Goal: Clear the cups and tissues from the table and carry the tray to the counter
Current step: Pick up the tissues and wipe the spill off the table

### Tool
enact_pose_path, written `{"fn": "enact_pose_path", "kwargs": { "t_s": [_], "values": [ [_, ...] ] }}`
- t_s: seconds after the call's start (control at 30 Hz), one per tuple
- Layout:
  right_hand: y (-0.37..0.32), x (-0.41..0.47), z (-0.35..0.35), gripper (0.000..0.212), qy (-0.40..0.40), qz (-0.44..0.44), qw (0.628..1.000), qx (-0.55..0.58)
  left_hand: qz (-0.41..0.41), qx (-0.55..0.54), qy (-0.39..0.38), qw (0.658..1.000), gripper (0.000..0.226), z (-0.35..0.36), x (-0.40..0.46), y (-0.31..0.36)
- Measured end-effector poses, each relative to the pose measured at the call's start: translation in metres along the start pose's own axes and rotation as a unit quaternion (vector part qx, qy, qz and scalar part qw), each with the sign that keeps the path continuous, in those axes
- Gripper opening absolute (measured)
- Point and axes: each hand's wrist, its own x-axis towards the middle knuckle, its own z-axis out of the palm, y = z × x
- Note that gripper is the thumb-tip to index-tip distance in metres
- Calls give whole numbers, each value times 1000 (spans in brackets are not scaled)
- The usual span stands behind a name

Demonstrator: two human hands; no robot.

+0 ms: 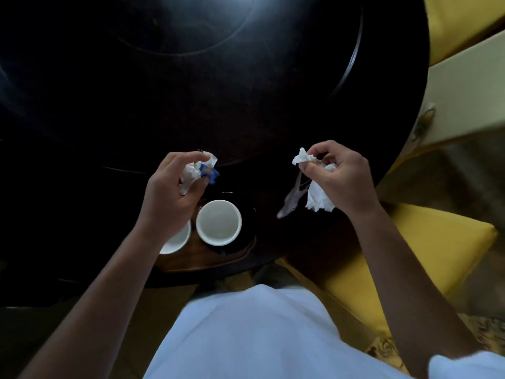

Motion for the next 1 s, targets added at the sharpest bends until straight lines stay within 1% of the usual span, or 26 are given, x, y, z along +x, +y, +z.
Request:
{"fn": "enact_pose_path", "kwargs": {
  "t_s": [0.2, 0.3, 0.53, 0.73, 0.9, 1.0],
  "values": [
    [-55, -55, 42, 14, 21, 20, 998, 63, 18, -12, 30, 999, 39, -72, -39, -19],
    [-79, -79, 63, 14, 23, 19, 996, 82, 17, -20, 38, 999, 41, -93, -58, -34],
    [-115, -130, 96, 17, 25, 5, 995, 92, -2, -54, 24, 998, 42, -127, -92, -56],
    [-112, -159, 110, 17, 9, 13, 997, 78, -19, -57, 20, 998, 40, -125, -116, -70],
    [-87, -184, 116, 18, 2, 23, 997, 69, -33, -49, 6, 998, 39, -105, -142, -76],
    [-69, -194, 117, 14, -5, 43, 996, 77, -42, -39, -2, 998, 39, -95, -154, -75]
  ]
}}
